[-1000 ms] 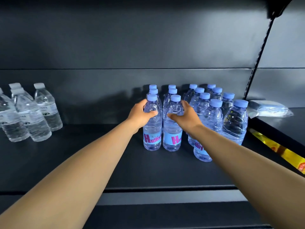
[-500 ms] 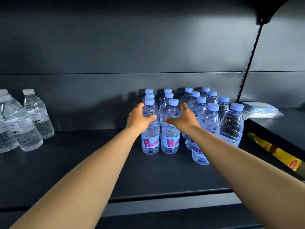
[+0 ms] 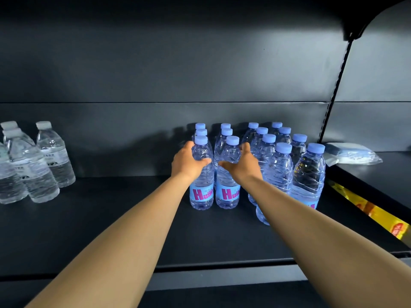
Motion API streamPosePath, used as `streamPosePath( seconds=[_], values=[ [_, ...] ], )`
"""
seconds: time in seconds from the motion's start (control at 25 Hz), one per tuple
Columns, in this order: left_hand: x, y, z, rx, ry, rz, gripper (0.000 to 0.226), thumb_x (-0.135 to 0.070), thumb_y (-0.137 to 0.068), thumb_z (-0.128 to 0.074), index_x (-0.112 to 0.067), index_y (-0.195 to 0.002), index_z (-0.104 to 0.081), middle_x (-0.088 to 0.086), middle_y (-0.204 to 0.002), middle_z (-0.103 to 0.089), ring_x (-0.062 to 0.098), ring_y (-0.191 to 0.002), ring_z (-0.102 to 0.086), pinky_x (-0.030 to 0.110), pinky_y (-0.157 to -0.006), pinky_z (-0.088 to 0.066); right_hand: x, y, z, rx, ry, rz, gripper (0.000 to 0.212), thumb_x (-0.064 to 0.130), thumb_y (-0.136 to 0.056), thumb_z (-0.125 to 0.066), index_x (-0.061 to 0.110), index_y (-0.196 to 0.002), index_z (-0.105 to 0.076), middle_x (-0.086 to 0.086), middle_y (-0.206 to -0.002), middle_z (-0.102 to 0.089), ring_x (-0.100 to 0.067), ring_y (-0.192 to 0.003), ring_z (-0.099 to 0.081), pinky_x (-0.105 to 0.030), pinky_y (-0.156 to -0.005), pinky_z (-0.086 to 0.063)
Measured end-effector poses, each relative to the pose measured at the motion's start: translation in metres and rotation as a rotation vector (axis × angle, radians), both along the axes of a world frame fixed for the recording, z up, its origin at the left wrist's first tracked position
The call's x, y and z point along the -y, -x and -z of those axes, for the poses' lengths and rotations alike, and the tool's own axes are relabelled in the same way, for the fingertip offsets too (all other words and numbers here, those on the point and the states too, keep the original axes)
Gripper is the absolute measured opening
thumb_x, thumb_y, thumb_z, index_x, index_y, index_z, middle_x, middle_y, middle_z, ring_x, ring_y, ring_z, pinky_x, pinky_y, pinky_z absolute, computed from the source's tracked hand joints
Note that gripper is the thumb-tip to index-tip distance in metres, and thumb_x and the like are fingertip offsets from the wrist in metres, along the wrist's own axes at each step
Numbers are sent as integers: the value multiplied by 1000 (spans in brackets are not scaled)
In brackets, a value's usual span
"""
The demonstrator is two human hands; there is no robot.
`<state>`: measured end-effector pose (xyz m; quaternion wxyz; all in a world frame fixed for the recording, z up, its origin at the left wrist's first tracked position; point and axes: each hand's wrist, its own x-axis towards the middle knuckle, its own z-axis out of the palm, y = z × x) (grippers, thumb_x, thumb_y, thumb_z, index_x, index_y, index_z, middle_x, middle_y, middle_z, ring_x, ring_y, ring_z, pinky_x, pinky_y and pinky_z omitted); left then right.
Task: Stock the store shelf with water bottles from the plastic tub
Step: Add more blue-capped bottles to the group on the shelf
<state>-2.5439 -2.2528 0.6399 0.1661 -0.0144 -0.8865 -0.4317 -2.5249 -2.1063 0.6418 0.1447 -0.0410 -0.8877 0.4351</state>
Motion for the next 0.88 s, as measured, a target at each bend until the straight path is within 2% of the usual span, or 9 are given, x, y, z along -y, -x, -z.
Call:
streamPosePath(
  seconds=[0.12, 0.24, 0.4, 0.48, 0.56, 0.68, 0.76, 0.88],
  values=[
    [-1, 0, -3, 20, 23, 1, 48, -31, -78, -73, -15, -117, -51, 4, -120, -62, 26, -107, -60, 41, -89, -52, -1, 2, 0, 19, -7, -25, 78, 33, -84, -69, 13, -143, -23, -10, -145, -44, -30, -123, -51, -37, -91, -45],
    [-2, -3, -4, 19, 98, -5, 50, -35, -80, -71, -13, -119, -49, 5, -122, -62, 27, -109, -60, 42, -90, -50, -2, -1, 1, 13, -45, -67, 68, 37, -89, -62, 12, -140, -24, -13, -144, -43, -33, -122, -51, -40, -91, -45],
    [3, -14, -21, 126, 195, 17, 59, -35, -82, -70, -14, -130, -43, 5, -130, -55, 25, -113, -57, 33, -87, -46, -12, -13, -13, -46, -216, -118, 61, 34, -92, -59, 11, -138, -27, -15, -141, -41, -34, -117, -53, -41, -91, -45],
    [5, -26, -40, 164, 378, 16, 67, -36, -81, -70, -14, -135, -39, 7, -136, -49, 27, -118, -53, 33, -88, -43, -22, -25, -29, -89, -341, -140, 57, 30, -93, -58, 11, -139, -29, -17, -140, -39, -35, -116, -53, -41, -94, -43],
    [7, -47, -61, 129, 660, -9, 73, -40, -79, -71, -16, -138, -37, 8, -140, -42, 28, -124, -47, 36, -94, -42, -33, -41, -47, -150, -469, -161, 54, 26, -93, -58, 11, -138, -33, -17, -139, -38, -35, -118, -50, -40, -95, -42],
    [9, -88, -91, 49, 1018, -63, 79, -45, -78, -70, -19, -142, -32, 7, -147, -32, 28, -139, -27, 43, -107, -33, -51, -75, -72, -208, -634, -167, 58, 31, -89, -61, 13, -139, -37, -13, -140, -38, -33, -128, -39, -40, -102, -38],
    [10, -126, -106, 3, 1123, -63, 78, -45, -79, -69, -19, -143, -31, 7, -149, -28, 27, -143, -16, 46, -113, -22, -60, -111, -84, -191, -768, -147, 68, 40, -87, -62, 16, -143, -33, -11, -146, -33, -32, -137, -27, -43, -108, -33],
    [9, -192, -111, -42, 1168, -32, 79, -44, -81, -67, -20, -145, -29, 8, -153, -22, 27, -146, -6, 48, -117, -10, -70, -175, -87, -137, -933, -80, 83, 55, -81, -62, 23, -147, -24, -8, -154, -21, -29, -145, -8, -49, -116, -20]
  ],
)
